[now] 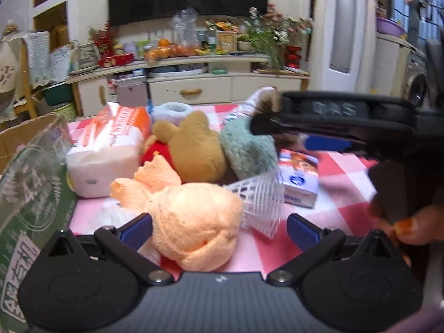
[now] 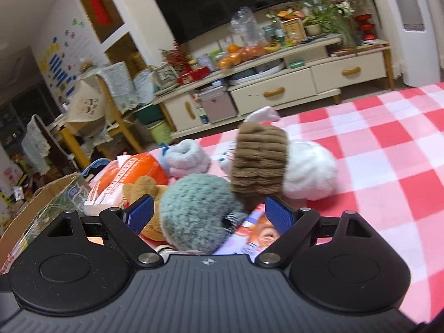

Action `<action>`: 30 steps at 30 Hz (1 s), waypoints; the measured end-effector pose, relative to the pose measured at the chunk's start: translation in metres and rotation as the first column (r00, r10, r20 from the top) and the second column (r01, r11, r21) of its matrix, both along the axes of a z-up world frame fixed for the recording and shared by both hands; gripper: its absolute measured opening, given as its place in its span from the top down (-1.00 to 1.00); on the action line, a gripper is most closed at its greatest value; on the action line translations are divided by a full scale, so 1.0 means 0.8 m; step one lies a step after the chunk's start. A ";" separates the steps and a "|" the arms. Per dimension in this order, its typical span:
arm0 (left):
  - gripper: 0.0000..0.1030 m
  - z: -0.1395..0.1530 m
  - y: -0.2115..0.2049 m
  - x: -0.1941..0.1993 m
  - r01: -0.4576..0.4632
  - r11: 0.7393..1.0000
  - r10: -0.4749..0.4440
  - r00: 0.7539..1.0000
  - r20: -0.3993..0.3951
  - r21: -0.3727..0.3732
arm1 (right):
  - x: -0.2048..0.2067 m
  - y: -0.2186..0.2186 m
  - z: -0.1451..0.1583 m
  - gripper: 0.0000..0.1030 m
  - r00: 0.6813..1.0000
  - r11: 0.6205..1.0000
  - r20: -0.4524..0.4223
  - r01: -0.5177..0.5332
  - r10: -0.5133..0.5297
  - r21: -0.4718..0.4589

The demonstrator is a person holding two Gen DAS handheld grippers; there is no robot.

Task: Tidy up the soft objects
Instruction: 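Grasp the orange knitted bunny with the left gripper while the right reaches the teal knit ball, then close the right gripper on the teal knit ball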

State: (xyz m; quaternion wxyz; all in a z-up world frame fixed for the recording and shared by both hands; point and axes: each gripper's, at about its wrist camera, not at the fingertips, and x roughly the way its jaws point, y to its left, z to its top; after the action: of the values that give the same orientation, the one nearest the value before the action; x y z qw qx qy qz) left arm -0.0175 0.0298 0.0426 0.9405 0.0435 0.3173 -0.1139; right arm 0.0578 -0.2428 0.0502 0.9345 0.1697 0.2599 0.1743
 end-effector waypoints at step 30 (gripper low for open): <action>-0.33 -0.010 0.016 0.029 -0.026 0.999 0.025 1.000 -0.019 -0.045 | 0.025 0.026 -0.010 -0.67 0.997 0.998 -0.048 -0.059 0.058 -0.008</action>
State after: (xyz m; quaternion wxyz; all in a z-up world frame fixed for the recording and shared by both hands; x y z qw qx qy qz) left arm 0.0058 0.0426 0.0348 0.9396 0.0171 0.3239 -0.1096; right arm 0.0774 -0.2219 0.0422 0.9234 0.1616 0.2878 0.1961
